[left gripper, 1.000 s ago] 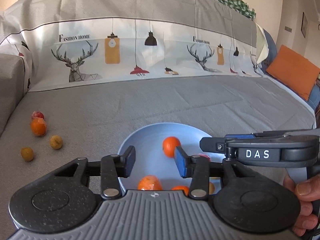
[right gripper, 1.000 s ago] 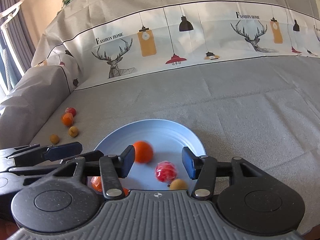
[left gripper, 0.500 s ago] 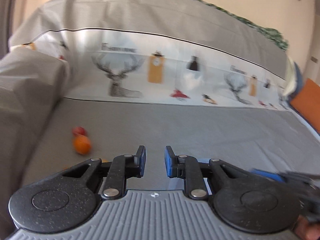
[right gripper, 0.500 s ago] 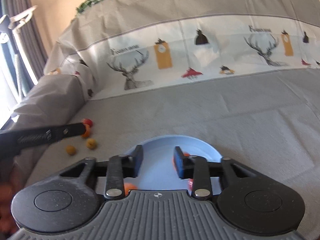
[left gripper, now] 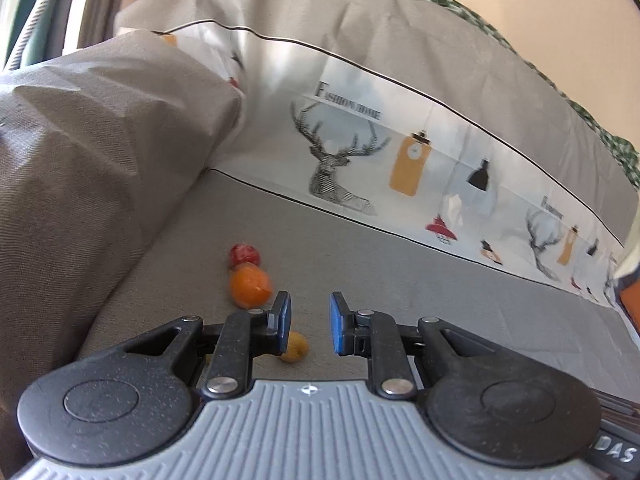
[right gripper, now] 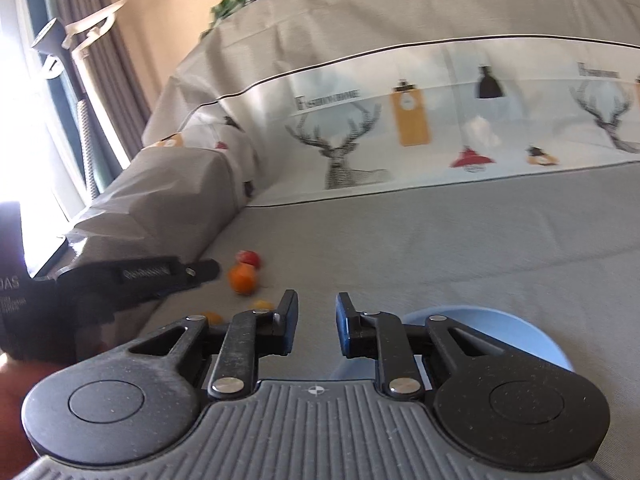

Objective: Organize fruits
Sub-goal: 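Grasp the wrapped orange with the left tool while the right tool grasps a yellow fruit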

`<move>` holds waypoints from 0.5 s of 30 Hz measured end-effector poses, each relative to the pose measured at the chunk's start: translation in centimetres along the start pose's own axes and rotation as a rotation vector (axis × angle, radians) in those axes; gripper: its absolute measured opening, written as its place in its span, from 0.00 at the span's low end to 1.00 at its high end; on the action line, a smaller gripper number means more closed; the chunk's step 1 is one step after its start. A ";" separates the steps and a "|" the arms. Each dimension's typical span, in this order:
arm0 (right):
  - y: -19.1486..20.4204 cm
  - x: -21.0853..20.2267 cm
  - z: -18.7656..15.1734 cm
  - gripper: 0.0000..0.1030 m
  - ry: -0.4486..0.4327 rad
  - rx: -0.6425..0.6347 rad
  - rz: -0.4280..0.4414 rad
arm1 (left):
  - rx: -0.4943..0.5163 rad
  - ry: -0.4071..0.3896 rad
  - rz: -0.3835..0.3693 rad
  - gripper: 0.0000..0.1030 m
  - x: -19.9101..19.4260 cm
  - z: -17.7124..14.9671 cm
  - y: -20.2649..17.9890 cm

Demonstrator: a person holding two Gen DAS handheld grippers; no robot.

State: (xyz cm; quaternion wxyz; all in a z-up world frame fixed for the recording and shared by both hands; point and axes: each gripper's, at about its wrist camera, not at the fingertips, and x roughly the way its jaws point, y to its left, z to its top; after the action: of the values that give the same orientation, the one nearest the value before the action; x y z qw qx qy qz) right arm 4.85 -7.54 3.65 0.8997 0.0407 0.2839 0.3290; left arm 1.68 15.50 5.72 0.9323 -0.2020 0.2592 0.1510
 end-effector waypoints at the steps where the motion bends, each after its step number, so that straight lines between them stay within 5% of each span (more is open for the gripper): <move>1: 0.6 0.8 0.2 0.15 0.001 -0.012 0.013 | -0.015 -0.010 0.015 0.22 -0.1 0.1 0.3; 10: 4.8 8.6 0.6 0.14 0.092 -0.114 0.081 | -0.181 -0.056 0.122 0.21 -0.2 1.0 4.0; 12: 5.1 10.3 0.3 0.19 0.125 -0.120 0.091 | -0.186 -0.052 0.123 0.21 -0.1 1.1 4.1; 15: 5.8 12.8 0.0 0.43 0.159 -0.156 0.068 | -0.175 -0.033 0.112 0.22 0.4 1.1 3.9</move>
State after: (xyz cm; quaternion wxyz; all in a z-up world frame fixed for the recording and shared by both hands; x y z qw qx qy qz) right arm 9.50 4.82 -1.06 0.8633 -0.0461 0.3261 0.3824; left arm 0.97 19.42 5.18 0.9053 -0.2653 0.2406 0.2284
